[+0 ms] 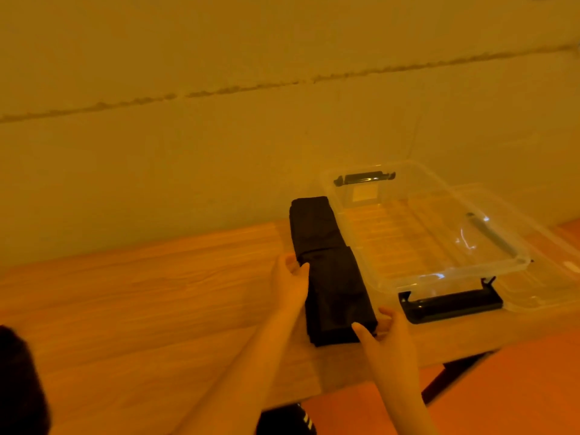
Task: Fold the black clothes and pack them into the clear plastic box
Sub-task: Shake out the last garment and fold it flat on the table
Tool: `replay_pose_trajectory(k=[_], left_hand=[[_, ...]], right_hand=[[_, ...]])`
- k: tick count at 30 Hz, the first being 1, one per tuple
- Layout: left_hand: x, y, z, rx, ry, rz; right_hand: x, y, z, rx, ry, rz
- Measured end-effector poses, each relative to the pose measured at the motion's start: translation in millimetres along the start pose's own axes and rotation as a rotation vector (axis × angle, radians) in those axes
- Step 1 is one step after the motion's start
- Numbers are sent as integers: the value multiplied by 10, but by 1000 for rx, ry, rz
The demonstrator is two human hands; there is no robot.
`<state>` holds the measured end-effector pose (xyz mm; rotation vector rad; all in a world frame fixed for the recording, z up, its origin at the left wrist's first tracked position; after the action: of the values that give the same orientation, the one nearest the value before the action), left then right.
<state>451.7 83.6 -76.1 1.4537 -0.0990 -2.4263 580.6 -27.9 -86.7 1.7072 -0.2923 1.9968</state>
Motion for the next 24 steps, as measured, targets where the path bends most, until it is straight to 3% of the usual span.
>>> replay_pose_trajectory(k=[3,5,10,14,18,24], left_hand=[[245,409,-47,61,-63,-29],[365,618,-165,120,-124,-138],[495,763,-225,33,-383,-251],[480,785,-185,-83,-781,-419],[575,863,-159,-28,-1105,-556],[593,929,-15,149,-1109,-517]], right_hand=[[-1,92,19,-36,338,469],[-77,100,-38,-1,429,658],[-274,-79,-157,216,701,588],[-244,-90,-123,203,744,605],[-190,-72,-95,212,755,615],[-191,-13,-94,292,857,579]])
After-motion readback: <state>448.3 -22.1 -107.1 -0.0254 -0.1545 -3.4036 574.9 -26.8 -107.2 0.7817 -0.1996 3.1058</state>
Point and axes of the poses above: each hand's wrist, its own y-axis away from the middle knuckle, its own z-axis out of the back of the hand, x = y × z, the point moved 1 cm from there along -y, towards the middle knuckle, and after that the axes turned 15 degrees about -y, right-handed, at the moved point
